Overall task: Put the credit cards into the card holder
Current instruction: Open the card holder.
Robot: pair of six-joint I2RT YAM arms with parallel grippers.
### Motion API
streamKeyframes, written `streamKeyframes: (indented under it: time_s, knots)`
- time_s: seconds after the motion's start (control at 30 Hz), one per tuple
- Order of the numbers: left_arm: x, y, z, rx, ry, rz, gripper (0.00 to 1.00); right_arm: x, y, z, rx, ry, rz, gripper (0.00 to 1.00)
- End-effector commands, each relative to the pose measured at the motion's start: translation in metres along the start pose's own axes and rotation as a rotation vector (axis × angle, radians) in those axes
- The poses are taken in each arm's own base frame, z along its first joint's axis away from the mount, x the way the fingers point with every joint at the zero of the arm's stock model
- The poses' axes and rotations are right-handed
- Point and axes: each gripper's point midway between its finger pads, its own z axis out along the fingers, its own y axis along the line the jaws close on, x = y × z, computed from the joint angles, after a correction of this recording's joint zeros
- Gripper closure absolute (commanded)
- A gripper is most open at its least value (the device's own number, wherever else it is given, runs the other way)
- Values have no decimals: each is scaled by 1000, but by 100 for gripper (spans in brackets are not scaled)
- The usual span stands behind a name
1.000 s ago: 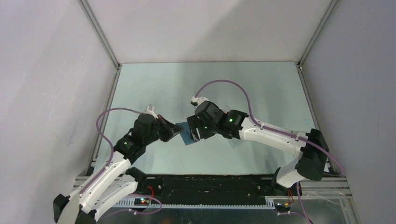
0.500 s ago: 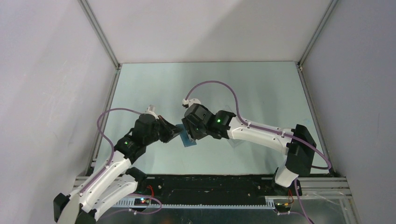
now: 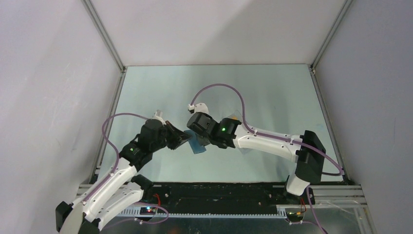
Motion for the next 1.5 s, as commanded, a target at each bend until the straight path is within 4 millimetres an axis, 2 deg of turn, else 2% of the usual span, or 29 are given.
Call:
streamKeyframes:
  time_s: [0.0, 0.13, 0.27, 0.37, 0.4, 0.43, 0.47, 0.5, 0.53, 0.57, 0.6, 0.63, 0.67, 0.7, 0.77, 0.83, 0.97, 1.13, 1.23, 1.3, 1.43, 1.47]
  knots:
    - [8, -23, -11, 101, 38, -8, 100, -3, -55, 6, 272, -15, -9, 84]
    - [9, -28, -15, 122, 39, -3, 100, 5, -85, 14, 342, 29, 26, 85]
    - [10, -33, -20, 151, 40, 17, 100, 11, -104, 17, 341, 62, 68, 84]
    - [10, -36, -24, 171, 38, 49, 100, 12, -103, 13, 262, 80, 106, 83]
    - [9, -38, -26, 177, 36, 57, 100, 7, -107, 7, 244, 68, 128, 81]
    - [9, -39, -27, 187, 32, 75, 100, 10, -100, 6, 181, 85, 145, 79]
    - [8, -41, -28, 193, 29, 83, 100, 3, -101, -3, 141, 62, 180, 73]
    - [8, -43, -30, 203, 24, 92, 100, 6, -95, -5, 81, 72, 205, 70]
    - [6, -46, -30, 214, 19, 95, 100, -3, -98, -18, 39, 35, 249, 63]
    - [6, -48, -31, 221, 18, 96, 100, -1, -90, -20, -38, 32, 271, 59]
    - [6, -51, -32, 237, 15, 99, 100, 0, -95, -32, -68, 5, 314, 49]
    - [6, -53, -32, 241, 16, 96, 100, -7, -91, -39, -141, -19, 345, 39]
    - [5, -56, -32, 255, 14, 96, 100, -4, -90, -51, -191, -44, 366, 32]
    - [5, -57, -31, 259, 15, 92, 100, -12, -83, -59, -268, -80, 377, 19]
    - [5, -62, -31, 277, 21, 88, 100, -16, -73, -77, -353, -134, 382, 4]
    - [6, -66, -30, 294, 32, 82, 100, -16, -61, -87, -406, -150, 351, 1]
    - [8, -76, -29, 339, 49, 70, 100, -14, -41, -85, -426, -131, 295, 1]
    - [12, -83, -28, 395, 68, 50, 100, -28, -21, -75, -448, -130, 277, 8]
    - [14, -81, -29, 398, 70, 58, 100, -33, -17, -64, -433, -109, 300, 28]
    - [14, -80, -29, 398, 70, 56, 100, -32, -21, -58, -407, -99, 318, 35]
    - [17, -76, -29, 397, 76, 51, 100, -40, -26, -59, -412, -119, 339, 37]
    - [17, -75, -29, 395, 76, 50, 100, -42, -28, -59, -410, -125, 342, 41]
